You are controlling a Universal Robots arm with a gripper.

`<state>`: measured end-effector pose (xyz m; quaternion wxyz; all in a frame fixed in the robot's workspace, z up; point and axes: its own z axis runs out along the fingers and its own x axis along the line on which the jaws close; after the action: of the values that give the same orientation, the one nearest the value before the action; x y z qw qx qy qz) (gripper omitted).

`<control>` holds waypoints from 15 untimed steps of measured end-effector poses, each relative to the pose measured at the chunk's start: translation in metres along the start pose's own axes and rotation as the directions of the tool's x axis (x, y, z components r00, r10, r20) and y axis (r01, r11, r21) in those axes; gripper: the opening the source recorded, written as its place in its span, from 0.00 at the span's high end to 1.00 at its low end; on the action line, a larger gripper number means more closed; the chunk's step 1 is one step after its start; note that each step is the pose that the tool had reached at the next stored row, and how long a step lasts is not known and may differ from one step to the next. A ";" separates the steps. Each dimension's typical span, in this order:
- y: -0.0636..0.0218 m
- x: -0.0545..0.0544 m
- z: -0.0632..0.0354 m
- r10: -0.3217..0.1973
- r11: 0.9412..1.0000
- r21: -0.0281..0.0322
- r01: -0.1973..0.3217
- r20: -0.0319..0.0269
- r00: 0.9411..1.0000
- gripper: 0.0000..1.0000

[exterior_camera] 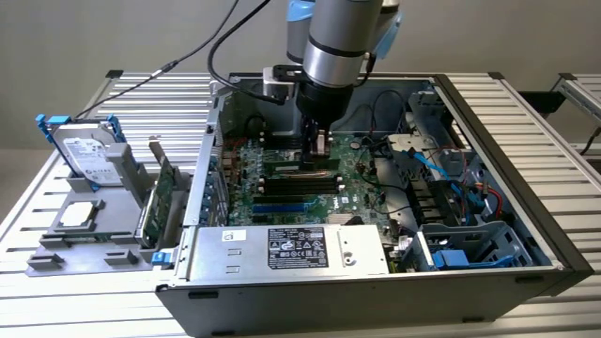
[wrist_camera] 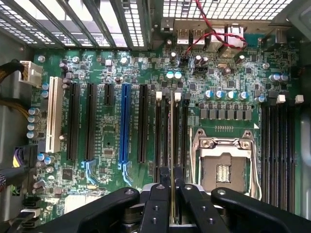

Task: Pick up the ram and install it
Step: 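Insert the ram into the slot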

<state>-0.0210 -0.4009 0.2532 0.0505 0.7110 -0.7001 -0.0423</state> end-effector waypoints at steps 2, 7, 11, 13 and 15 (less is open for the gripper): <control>-0.0016 0.000 0.0007 0.007 1.000 -0.003 -0.007 -0.005 1.000 0.86; -0.0047 0.000 0.0040 0.023 1.000 -0.012 -0.023 -0.012 1.000 0.86; -0.0063 0.000 0.0109 0.033 0.999 -0.013 -0.033 -0.011 0.999 0.86; -0.0068 0.000 0.0144 0.035 0.999 -0.014 -0.035 -0.011 0.999 0.86; -0.0072 0.000 0.0167 0.037 0.999 -0.015 -0.038 -0.011 0.999 0.86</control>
<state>-0.0160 -0.4011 0.2357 0.0601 0.6976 -0.7127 -0.0428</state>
